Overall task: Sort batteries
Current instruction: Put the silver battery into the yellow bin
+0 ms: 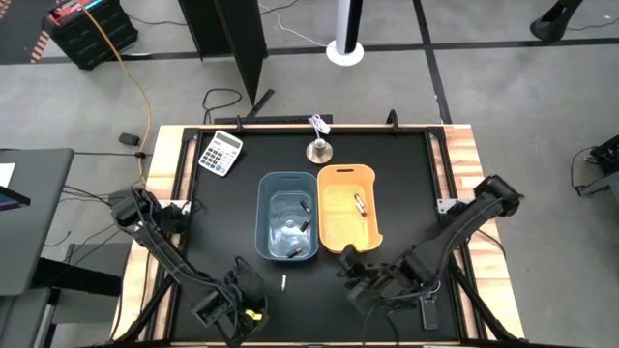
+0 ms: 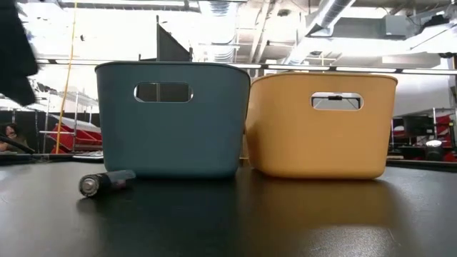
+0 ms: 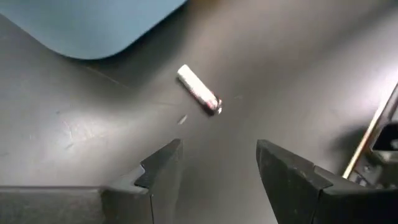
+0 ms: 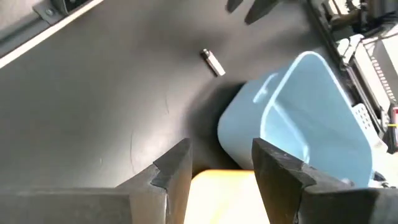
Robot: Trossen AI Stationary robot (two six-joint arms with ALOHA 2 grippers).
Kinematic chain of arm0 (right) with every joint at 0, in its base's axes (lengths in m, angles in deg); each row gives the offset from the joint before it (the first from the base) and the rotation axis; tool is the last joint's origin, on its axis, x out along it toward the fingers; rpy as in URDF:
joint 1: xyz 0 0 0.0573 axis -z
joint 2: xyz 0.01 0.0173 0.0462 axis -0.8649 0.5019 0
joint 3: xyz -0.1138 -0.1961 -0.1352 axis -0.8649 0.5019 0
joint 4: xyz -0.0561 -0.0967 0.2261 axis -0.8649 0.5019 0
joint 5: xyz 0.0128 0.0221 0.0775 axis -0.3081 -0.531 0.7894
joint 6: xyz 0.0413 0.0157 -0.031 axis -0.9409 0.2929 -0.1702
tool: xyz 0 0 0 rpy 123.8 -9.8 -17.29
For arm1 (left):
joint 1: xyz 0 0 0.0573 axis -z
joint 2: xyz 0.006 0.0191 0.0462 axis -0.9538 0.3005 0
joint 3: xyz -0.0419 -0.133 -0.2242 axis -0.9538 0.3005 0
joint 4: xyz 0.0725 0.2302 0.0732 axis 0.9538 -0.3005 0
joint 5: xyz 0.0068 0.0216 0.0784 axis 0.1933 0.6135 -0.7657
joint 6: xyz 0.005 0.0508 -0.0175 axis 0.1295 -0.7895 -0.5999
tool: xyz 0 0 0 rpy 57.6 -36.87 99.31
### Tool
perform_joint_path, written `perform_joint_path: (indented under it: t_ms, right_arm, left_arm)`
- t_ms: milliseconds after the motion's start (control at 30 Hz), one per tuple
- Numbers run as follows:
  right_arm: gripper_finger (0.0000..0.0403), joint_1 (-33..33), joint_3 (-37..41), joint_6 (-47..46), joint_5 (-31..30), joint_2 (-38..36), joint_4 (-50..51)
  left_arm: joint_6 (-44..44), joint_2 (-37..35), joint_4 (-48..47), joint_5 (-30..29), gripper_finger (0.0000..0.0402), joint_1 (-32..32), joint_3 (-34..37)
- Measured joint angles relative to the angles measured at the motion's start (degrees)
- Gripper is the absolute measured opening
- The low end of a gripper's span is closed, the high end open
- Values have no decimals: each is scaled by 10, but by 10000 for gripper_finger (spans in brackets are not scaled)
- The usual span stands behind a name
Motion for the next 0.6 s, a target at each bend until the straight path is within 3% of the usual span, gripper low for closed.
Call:
perform_joint_path:
  t_ms: [300, 600]
  right_arm:
    - [182, -18, 0, -36, -14, -71, 31]
    - [182, -31, 0, -37, -26, -87, 33]
  left_arm:
    - [11, 0, 36, 21, 199, -48, 35]
    - [17, 0, 48, 66, 199, -82, 56]
